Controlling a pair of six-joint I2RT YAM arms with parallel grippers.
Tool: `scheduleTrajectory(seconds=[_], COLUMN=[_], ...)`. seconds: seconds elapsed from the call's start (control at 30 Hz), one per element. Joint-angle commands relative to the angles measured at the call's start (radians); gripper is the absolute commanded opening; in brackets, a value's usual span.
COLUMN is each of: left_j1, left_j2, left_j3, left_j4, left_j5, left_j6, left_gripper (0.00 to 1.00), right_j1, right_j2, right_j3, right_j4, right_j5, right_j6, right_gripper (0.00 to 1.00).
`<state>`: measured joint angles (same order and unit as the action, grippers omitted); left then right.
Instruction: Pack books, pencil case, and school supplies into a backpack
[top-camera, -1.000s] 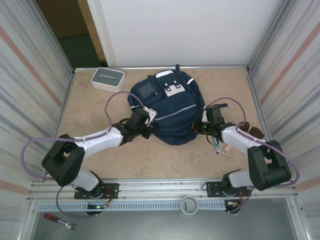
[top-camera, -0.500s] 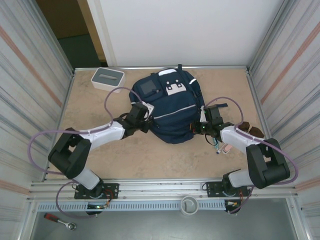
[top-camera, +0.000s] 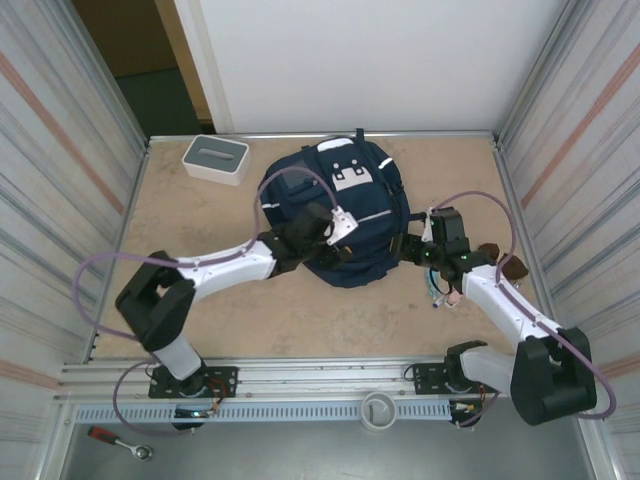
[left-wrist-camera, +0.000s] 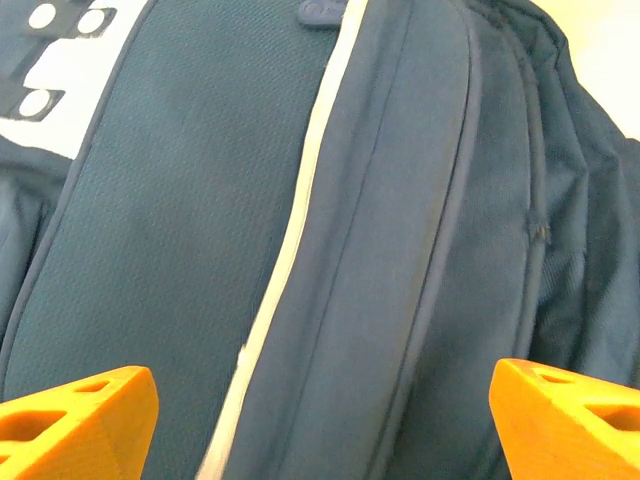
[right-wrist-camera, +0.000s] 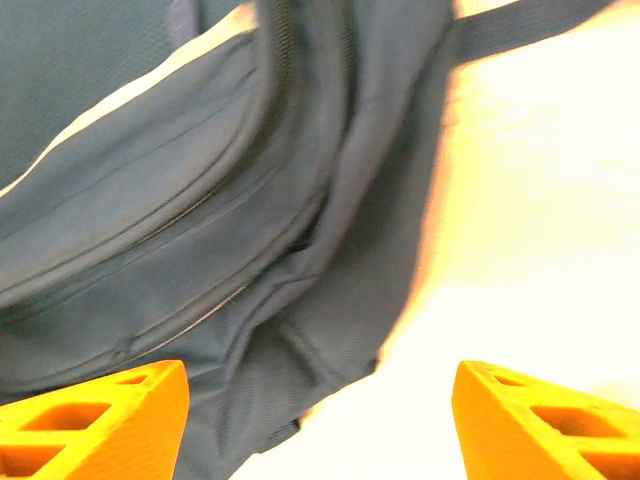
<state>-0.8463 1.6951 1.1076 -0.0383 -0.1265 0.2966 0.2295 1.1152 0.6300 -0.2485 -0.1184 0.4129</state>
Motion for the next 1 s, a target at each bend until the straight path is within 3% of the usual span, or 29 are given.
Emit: scheduleTrajectory(seconds=[0.0,0.27,0.33,0.57,0.77,0.97], left_j1=[0.000,0.026,0.048,0.144,0.181,0.200], left_j2=[0.078,0.198,0.200,0.187,0.199,0.176], left_j3=[0.105,0.251,0.256,0.243,0.227,0.190], left_j4=[-0.084,-0.154,-0.142,-0.065,-0.011,0.049], left_j5=[0.035,0.127,0.149,0.398,0.506,0.551], left_j6=[0.108,0.144,0.134,0.037,0.006,-0.033], left_gripper=[0.86,0.83,0.77,0.45,0.20,0.05], right_j1=[-0.031,-0.076,-0.087,-0.079,-0.036,-0.001], right_j2=[-0.025,0.013,0.023,0.060,0.174,0.274], right_j3=[-0.024,-0.023,-0.013,-0.010,0.031,0.071], right_j4=[-0.054,-0.085,-0.113,-0.203,-0.262,-0.283], right_j5=[0.053,0.103,0.134,0.248,0.310,0.335], right_j6=[0.003,0.046,0.073,0.194,0.232,0.237], right_gripper=[0.71,0.74,0.75,0.79,0.79,0.74])
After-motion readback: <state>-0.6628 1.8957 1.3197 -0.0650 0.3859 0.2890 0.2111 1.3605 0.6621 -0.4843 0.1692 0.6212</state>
